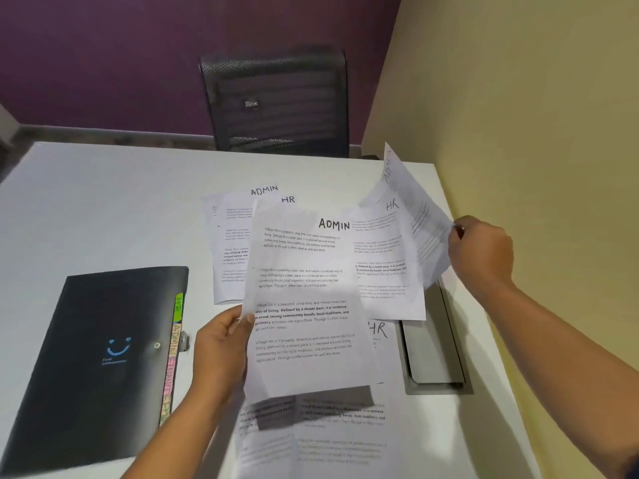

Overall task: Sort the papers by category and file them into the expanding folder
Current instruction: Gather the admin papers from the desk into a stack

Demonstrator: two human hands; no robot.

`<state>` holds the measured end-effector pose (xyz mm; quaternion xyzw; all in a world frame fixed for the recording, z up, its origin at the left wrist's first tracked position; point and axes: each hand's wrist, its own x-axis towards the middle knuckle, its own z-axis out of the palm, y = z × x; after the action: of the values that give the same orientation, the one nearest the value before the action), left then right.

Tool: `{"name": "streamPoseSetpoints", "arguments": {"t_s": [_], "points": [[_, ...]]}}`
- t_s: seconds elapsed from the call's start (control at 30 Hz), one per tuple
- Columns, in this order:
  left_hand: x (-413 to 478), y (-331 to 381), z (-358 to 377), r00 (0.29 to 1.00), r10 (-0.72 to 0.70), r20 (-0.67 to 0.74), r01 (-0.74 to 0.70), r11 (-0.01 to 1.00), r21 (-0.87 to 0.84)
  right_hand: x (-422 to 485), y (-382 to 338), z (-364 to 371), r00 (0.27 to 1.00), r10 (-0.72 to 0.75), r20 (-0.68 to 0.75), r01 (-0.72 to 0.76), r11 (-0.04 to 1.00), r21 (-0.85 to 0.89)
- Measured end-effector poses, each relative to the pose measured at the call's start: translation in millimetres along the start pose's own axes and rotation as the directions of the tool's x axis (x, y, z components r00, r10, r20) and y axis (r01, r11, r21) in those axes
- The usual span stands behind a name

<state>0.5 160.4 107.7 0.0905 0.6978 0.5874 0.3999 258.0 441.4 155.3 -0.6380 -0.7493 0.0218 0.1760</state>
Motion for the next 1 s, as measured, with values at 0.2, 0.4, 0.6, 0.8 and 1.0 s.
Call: {"name": "streamPoseSetpoints", "arguments": {"t_s": [0.2, 0.4, 0.6, 0.8, 1.0], "points": [[-23.6, 7.0, -4.0, 0.999, 0.036, -0.005, -0.036, 0.999, -0.013, -4.1, 12.9, -67.9, 0.97, 0.139, -0.198, -0.096, 0.972, 0.216], [-40.7, -0.7, -19.4, 0.998, 0.062, -0.019, -0.062, 0.998, -0.017, -76.1, 25.1, -134.0, 0.939, 0.323, -0.121, -0.198, 0.792, 0.577], [-53.8, -17.7, -34.5, 1.0, 0.016, -0.015, -0.017, 0.998, -0.052, -169.5, 25.3, -143.6, 0.8, 0.409, 0.439, -0.557, 0.234, 0.797], [-65.4, -17.3, -32.2, 0.999, -0.002, 0.043, 0.006, 0.996, -0.09, -237.4, 4.3, -108.7, 0.675, 0.333, 0.658, -0.733, 0.202, 0.65], [-87.0, -8.2, -27.7, 0.993, 0.016, 0.113, -0.002, 0.993, -0.121, -255.5, -0.8, -93.4, 0.696, 0.068, 0.715, -0.632, 0.531, 0.565]]}}
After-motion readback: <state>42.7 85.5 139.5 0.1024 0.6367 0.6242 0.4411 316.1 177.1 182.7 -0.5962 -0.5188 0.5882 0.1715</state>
